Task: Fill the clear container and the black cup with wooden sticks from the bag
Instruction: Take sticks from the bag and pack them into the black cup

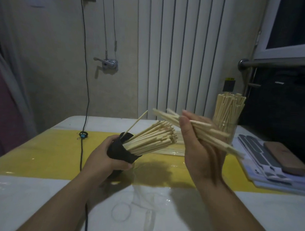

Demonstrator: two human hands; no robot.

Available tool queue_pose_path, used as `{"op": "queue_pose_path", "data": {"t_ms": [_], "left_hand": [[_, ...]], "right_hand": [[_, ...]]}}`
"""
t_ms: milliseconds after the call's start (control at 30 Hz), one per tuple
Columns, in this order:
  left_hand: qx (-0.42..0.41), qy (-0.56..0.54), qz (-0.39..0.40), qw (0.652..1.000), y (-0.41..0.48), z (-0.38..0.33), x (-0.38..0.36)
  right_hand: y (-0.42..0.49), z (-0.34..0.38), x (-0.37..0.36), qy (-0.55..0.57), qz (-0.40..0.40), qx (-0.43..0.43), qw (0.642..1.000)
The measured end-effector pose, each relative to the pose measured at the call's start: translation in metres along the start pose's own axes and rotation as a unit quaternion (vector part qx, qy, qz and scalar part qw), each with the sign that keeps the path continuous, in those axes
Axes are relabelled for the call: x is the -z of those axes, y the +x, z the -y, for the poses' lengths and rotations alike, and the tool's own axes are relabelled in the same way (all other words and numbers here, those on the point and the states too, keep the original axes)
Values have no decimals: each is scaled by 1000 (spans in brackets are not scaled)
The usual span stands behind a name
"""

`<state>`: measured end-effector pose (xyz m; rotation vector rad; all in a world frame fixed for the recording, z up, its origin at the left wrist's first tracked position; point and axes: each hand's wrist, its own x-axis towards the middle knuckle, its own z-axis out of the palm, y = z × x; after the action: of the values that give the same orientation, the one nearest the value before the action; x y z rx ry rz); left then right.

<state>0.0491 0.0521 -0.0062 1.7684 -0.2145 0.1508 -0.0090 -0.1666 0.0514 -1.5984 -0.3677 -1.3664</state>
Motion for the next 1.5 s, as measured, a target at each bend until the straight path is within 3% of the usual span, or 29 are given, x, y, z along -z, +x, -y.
{"op": "queue_pose_path", "data": {"t_ms": [67,267,633,767,867,967,1133,1333,1400,1500], "left_hand": [[-3,3,3,1000,0,0,0],[-7,6,1,1000,1,1,0],[-30,51,19,998,0,-2,-2],[-29,50,19,998,0,-2,-1],[-28,50,17,998,0,-3,-2],[-27,52,18,998,-1,-3,-1],[-23,36,21,999,-1,-3,-1],[-25,53,16,998,0,-1,-2],[-27,54,13,998,0,-1,-2],[-35,68,14,997,-1,-3,-4]], "right_hand": [[-3,7,-3,43,-8,-83,996],[-7,4,-9,60,82,-187,977],[-7,-26,-13,59,109,-291,949],[-7,-23,-14,79,201,-339,916],[-5,-20,-12,154,134,-363,909],[-3,-21,-10,118,79,-333,932],[1,-19,-8,61,128,-299,944],[-6,-17,-8,0,40,-193,980],[-8,-17,-9,-4,57,-159,986],[-9,-23,-17,-74,182,-117,973]]}}
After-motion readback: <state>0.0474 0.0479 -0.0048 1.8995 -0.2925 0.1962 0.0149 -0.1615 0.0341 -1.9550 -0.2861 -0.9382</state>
